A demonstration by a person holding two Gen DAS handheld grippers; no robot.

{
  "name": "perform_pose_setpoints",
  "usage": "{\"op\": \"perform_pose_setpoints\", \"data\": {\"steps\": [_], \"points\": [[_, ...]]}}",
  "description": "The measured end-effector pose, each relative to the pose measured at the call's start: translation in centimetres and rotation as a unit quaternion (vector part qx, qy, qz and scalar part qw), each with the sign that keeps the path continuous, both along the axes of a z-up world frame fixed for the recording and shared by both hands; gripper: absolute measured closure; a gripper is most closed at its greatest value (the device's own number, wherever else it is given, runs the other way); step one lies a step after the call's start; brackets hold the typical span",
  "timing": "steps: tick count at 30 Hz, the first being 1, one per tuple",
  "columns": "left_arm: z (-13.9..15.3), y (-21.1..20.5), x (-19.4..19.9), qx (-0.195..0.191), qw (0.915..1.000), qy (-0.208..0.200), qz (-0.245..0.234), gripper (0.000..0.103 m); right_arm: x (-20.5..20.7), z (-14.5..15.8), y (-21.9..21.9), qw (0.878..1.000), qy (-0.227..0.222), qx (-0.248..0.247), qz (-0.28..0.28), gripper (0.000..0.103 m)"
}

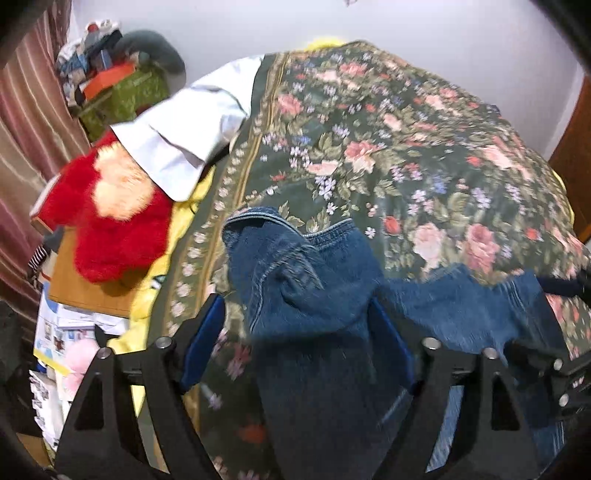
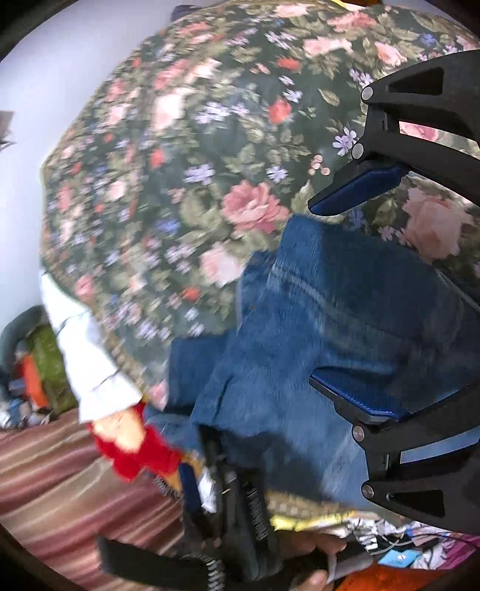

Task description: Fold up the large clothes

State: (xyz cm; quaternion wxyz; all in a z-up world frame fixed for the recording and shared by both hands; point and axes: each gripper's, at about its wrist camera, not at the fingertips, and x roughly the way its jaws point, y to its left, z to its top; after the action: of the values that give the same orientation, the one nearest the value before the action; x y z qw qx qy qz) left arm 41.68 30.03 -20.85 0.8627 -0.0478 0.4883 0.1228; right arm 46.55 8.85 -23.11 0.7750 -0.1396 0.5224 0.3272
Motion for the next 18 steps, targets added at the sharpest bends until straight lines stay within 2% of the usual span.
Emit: {"op": "perform_pose_setpoints", "data": {"steps": [2, 5, 7, 10, 14, 18], "points": [[-0.9, 0.4, 0.6, 0.001, 1.0000, 0.001, 0.004, 0.004, 0.5, -1.0, -1.9, 1.000, 0.017, 0.022, -0.002, 0.019], [-1.2, 0.8, 0.6, -0.010, 0.9999, -0.001, -0.009, 0.003, 0.7, -1.1, -4.8, 0.998, 0.044, 0.053, -0.013, 0.019], [0.1, 1.1, -0.2, -0.009, 0.9999, -0.008, 0.003, 0.004, 0.4, -0.4, -6.4, 0.997, 0.044, 0.065, -0.016, 0.018], [2.9, 0.9, -1.5, 0.007, 0.9991, -0.032, 0.026, 0.008, -0.3, 1.6, -8.4, 0.998, 0.016, 0.056, -0.032, 0.018], [6.6, -1.0, -4.4, 0.027, 0.9972, -0.069, -0.008, 0.008, -2.1, 4.6, -9.6, 0.997, -0.005, 0.079, -0.022, 0.018], [7.0, -3.6, -7.5, 0.028, 0.9959, -0.068, -0.052, 0.008, -5.6, 6.2, -8.5, 0.995, -0.012, 0.097, 0.019, 0.017]]}}
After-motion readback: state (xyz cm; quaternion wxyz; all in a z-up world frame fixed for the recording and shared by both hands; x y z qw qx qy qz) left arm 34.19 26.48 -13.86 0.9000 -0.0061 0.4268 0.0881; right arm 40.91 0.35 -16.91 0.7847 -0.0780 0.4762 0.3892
